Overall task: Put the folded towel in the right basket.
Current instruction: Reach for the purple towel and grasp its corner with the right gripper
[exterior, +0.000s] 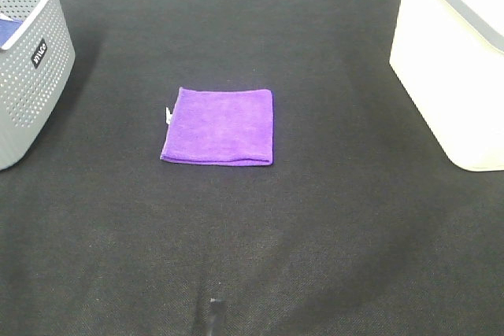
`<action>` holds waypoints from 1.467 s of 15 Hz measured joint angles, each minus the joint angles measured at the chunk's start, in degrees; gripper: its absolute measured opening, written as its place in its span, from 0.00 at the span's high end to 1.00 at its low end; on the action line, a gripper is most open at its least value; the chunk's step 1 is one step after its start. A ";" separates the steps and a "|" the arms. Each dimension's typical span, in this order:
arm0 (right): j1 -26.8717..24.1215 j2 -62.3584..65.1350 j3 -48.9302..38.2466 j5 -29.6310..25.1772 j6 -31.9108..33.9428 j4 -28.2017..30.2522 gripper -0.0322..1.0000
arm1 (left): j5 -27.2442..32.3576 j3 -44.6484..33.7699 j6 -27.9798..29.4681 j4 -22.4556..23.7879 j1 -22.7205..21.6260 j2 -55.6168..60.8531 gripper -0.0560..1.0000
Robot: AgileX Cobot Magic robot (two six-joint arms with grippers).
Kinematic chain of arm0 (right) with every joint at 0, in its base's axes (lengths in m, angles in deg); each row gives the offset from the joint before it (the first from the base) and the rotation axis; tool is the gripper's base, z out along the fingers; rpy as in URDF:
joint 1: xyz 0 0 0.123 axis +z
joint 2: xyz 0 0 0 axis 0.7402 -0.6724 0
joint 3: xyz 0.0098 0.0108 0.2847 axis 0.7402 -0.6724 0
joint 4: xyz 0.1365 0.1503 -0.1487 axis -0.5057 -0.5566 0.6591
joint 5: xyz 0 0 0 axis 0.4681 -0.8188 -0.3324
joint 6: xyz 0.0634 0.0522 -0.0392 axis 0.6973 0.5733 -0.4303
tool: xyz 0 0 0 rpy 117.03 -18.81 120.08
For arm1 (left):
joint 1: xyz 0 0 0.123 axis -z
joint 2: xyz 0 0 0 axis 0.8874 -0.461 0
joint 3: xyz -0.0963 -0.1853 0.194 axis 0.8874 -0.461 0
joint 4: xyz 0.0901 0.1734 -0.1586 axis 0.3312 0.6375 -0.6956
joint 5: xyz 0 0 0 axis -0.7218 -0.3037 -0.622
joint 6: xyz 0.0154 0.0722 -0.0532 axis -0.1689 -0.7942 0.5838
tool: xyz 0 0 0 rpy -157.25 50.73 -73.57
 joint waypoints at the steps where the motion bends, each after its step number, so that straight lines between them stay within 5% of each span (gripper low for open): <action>1: 0.00 0.00 0.00 0.00 0.00 0.00 0.05 | 0.00 0.00 0.00 0.00 0.00 0.00 0.01; 22: 0.00 0.00 0.00 0.00 0.00 0.00 0.05 | 0.00 0.00 0.00 0.00 0.00 0.00 0.01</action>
